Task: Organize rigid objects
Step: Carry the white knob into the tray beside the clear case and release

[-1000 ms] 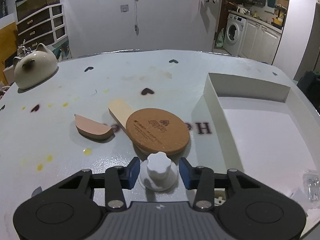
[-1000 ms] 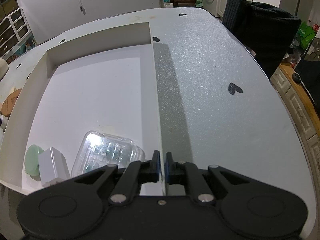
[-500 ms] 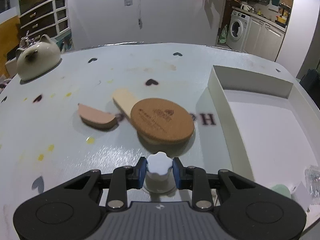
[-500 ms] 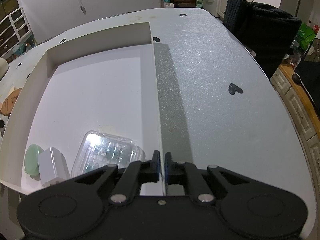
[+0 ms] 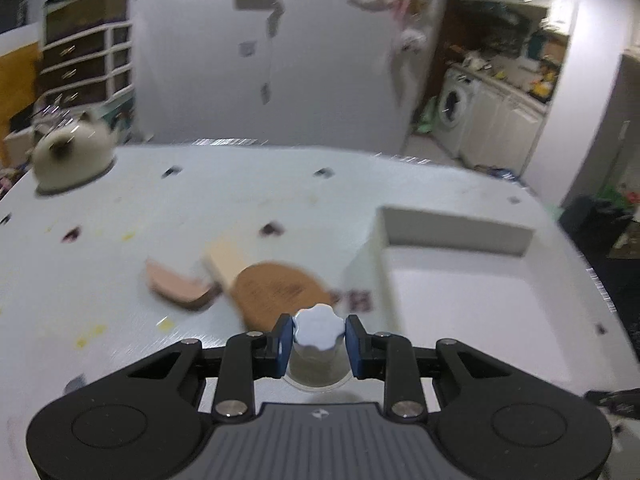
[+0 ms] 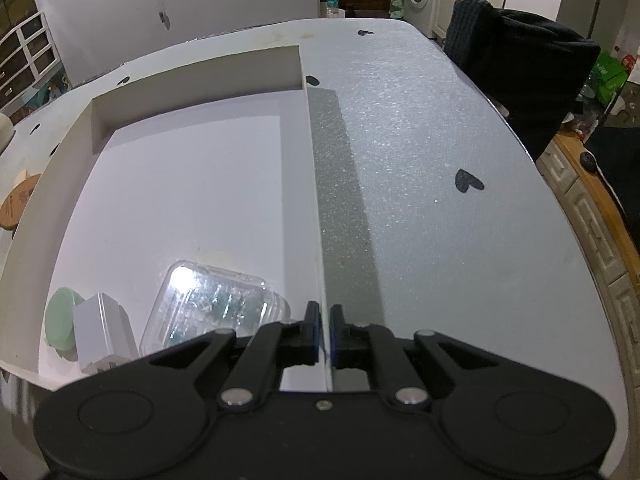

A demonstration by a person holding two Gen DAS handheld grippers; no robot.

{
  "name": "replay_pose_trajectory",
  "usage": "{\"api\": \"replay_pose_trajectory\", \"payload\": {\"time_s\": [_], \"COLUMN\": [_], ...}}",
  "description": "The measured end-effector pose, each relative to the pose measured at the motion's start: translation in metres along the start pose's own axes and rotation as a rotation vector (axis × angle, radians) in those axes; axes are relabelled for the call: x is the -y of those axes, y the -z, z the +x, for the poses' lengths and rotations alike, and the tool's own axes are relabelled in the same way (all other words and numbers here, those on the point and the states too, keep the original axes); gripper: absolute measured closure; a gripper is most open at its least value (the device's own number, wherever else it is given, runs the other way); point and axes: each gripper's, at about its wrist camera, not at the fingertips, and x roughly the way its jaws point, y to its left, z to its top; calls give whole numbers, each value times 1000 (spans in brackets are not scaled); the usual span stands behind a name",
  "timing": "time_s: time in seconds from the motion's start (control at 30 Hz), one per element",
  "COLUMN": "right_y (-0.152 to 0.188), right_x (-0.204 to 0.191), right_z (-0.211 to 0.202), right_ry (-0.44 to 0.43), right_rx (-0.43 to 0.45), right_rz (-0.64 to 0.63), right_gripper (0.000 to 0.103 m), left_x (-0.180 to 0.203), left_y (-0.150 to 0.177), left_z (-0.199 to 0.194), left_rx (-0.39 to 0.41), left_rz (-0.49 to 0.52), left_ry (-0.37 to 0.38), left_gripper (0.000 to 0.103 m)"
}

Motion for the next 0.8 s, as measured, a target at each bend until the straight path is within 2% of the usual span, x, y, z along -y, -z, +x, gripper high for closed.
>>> {"api": "replay_pose_trajectory", "payload": {"time_s": [0.2,0.47,0.8], "right_y": [0,1,1], "right_x": [0,-1,3], "right_z": [0,0,0], "right_ry": [-1,0,-23], "right_rx": [1,2,4], "right_rz": [-4,-16,-10], "right_gripper": [98,98,97], "left_x": [42,104,155], "left_y": [-14,-12,3], "left_z": [7,32,73], "left_rx": [7,-62,-188], "left_rz": [89,209,303], "left_ry": [125,260,335], "left_gripper": [73,73,73]}}
